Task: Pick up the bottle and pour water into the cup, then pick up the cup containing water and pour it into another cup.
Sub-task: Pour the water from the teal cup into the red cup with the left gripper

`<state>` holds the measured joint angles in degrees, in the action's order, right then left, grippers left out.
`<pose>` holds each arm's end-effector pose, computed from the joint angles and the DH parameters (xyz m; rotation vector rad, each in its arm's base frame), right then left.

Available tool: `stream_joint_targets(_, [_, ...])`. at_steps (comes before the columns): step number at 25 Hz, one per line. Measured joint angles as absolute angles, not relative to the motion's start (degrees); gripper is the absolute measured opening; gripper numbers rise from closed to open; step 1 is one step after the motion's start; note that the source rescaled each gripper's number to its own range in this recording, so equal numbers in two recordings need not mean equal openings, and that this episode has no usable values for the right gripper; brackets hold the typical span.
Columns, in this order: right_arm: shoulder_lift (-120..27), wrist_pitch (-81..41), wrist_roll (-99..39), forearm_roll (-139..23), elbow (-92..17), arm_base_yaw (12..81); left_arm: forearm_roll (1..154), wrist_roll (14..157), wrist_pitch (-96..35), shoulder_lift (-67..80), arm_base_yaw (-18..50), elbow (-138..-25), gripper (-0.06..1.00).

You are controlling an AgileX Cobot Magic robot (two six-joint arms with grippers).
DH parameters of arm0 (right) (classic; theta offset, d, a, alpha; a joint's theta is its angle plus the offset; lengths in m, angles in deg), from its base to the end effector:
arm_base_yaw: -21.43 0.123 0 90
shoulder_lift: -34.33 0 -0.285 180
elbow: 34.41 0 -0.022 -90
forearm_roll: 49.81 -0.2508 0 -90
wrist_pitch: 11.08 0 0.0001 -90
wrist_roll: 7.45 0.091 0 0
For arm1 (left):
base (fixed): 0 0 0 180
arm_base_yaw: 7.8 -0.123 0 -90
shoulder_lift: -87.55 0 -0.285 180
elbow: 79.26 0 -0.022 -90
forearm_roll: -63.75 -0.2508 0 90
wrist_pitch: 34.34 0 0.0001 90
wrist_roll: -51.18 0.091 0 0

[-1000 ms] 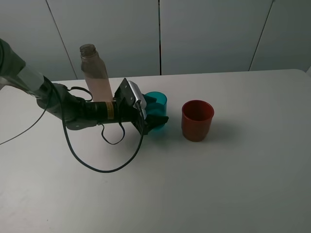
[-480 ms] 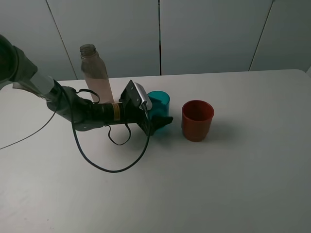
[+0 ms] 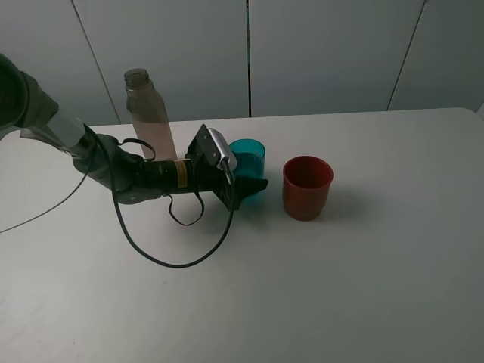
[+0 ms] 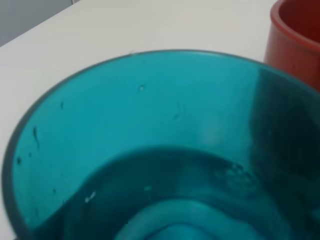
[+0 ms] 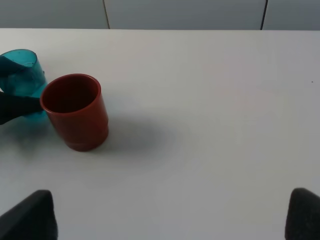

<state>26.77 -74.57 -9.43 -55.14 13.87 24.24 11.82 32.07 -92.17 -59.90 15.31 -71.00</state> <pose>-0.0086 0.0072 0.2752 -0.0945 2.0791 0.1208 0.3687 -0.2232 0.0321 1.0679 1.5993 -0.7975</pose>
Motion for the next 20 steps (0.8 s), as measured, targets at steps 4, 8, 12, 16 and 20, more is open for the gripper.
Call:
stream_joint_targets(4, [26.8, -74.6, -9.4, -55.1, 13.9, 24.2, 11.8, 32.1, -92.2, -59.9, 15.3, -71.0, 0.07])
stream_joint_targets(8, [26.8, -74.6, -9.4, -55.1, 13.9, 24.2, 11.7, 32.2, -91.1, -59.0, 15.3, -71.0, 0.07])
stream_joint_targets(12, [26.8, -74.6, -9.4, -55.1, 13.9, 24.2, 10.9, 32.3, -89.3, -55.4, 15.3, -71.0, 0.07])
stream_joint_targets(16, [26.8, -74.6, -9.4, -55.1, 13.9, 24.2, 8.3, 35.4, -87.5, -51.9, 15.3, -71.0, 0.07])
stream_joint_targets(20, [26.8, -74.6, -9.4, -55.1, 13.9, 24.2, 5.9, 37.5, -84.7, -49.4, 15.7, -71.0, 0.07])
